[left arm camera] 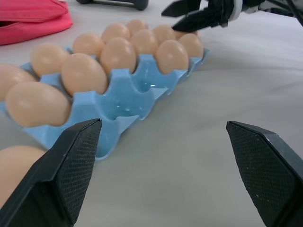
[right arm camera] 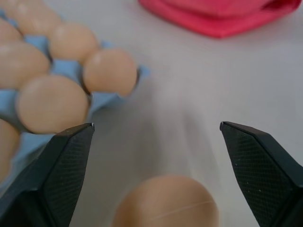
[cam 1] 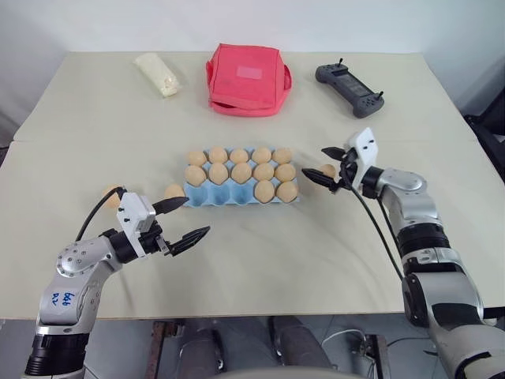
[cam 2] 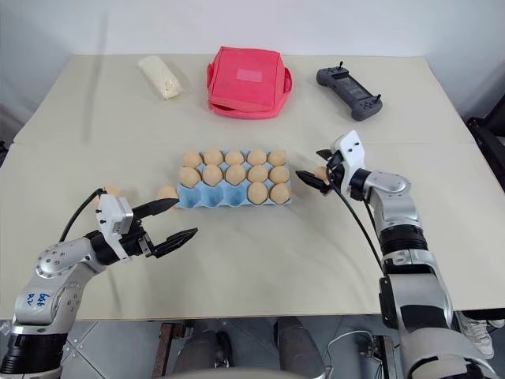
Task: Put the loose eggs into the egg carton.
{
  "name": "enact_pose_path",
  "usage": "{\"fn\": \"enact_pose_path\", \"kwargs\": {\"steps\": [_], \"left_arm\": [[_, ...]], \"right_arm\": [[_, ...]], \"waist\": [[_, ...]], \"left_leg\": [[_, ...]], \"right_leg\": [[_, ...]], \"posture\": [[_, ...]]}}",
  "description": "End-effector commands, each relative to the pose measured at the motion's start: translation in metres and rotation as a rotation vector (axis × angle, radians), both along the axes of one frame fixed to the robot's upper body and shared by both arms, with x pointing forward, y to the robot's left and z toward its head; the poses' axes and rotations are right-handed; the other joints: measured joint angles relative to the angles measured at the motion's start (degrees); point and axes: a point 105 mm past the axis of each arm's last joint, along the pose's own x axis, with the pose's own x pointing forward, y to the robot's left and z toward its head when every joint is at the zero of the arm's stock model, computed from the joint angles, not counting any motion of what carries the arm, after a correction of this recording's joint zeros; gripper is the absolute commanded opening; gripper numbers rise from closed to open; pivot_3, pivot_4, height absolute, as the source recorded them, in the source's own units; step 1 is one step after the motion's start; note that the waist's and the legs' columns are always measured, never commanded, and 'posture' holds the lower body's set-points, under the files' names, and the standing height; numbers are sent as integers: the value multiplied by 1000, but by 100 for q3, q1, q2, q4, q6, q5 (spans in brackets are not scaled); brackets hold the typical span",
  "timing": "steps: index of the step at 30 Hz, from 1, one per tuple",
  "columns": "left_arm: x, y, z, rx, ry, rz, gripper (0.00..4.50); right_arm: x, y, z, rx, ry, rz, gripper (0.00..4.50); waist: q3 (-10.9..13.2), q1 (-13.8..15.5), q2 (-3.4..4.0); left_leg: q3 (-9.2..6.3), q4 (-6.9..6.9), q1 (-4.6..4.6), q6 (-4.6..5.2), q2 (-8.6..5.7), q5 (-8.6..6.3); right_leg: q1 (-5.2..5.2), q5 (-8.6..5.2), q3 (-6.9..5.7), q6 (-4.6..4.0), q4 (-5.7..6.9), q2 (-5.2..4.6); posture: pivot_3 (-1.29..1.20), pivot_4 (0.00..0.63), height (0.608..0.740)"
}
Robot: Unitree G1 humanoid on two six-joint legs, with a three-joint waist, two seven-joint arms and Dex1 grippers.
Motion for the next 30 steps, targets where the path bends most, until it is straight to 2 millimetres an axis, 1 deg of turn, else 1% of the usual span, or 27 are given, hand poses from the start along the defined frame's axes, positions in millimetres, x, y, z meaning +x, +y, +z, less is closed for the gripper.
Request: {"fn": "enact_pose_path", "kwargs": {"steps": [1,3,7,10,11,13,14,16,20,23,26,29,30], "left_arm": [[-6,1,15,-10,-63,8,4500],[-7,2,15,-10,-63,14,4500],[-11,6,14,-8,-61,36,4500],[-12,14,17,-12,-65,70,4500],[-13,19,18,-12,-66,86,4500],[-15,31,19,-7,-64,123,4500],[-16,35,18,-6,-61,137,4500],[-19,46,15,2,-49,166,4500],[-23,59,4,8,-15,212,4500],[-23,61,0,3,-5,227,4500],[-23,59,-1,-2,-4,228,4500],[-24,56,0,-10,-8,231,4500],[-24,56,0,-13,-9,233,4500]], "right_arm": [[4,-5,2,0,-11,-16,4286],[3,-4,2,3,-13,-1,3876],[-2,-3,7,19,-35,50,2689],[-8,7,27,59,-94,122,2689],[-11,13,36,71,-115,156,2689],[-22,34,52,89,-149,248,2689],[-28,43,57,94,-157,288,2689],[-42,70,64,89,-168,371,2689],[-64,119,64,74,-154,477,2689],[-71,146,58,64,-134,494,2689],[-70,161,44,13,-124,487,2689],[-64,164,39,7,-116,459,2689],[-64,164,39,14,-113,457,2910]], "waist": [[0,-14,0],[1,-33,1],[1,-101,2],[2,-165,3],[2,-175,3],[2,-191,3],[2,-198,4],[2,-196,4],[2,-192,3],[4,-177,0],[2,-154,-4],[3,-156,-6],[3,-159,-7]], "left_leg": [[2,0,-2,0,1,0],[9,0,-3,-1,1,0],[17,3,-3,-3,1,1],[19,5,-3,-5,1,3],[19,6,-3,-6,2,3],[19,6,-3,-8,4,3],[19,4,-4,-11,9,4],[18,1,-5,-18,19,5],[16,-3,-7,-21,22,4],[15,-3,-19,-20,18,4],[10,-2,-24,-17,10,3],[12,-2,-30,-13,4,1],[13,-2,-30,-12,4,1]], "right_leg": [[-4,0,0,0,1,0],[-12,0,4,0,6,0],[-17,0,11,0,14,0],[-17,0,12,0,17,0],[-18,0,14,0,19,0],[-19,0,15,-1,19,-1],[-26,1,15,-2,23,0],[-31,1,13,-2,31,2],[-35,2,8,-4,29,0],[-43,2,5,-4,27,-2],[-45,1,-5,-4,25,-2],[-46,1,-10,-4,18,-2],[-46,1,-11,-4,18,-2]], "posture": [[0,150,740],[0,150,740],[0,150,740],[0,150,740],[0,150,740],[0,150,740],[0,150,740],[0,150,740],[0,150,740],[0,150,740],[0,150,740],[0,150,740],[0,150,740]]}}
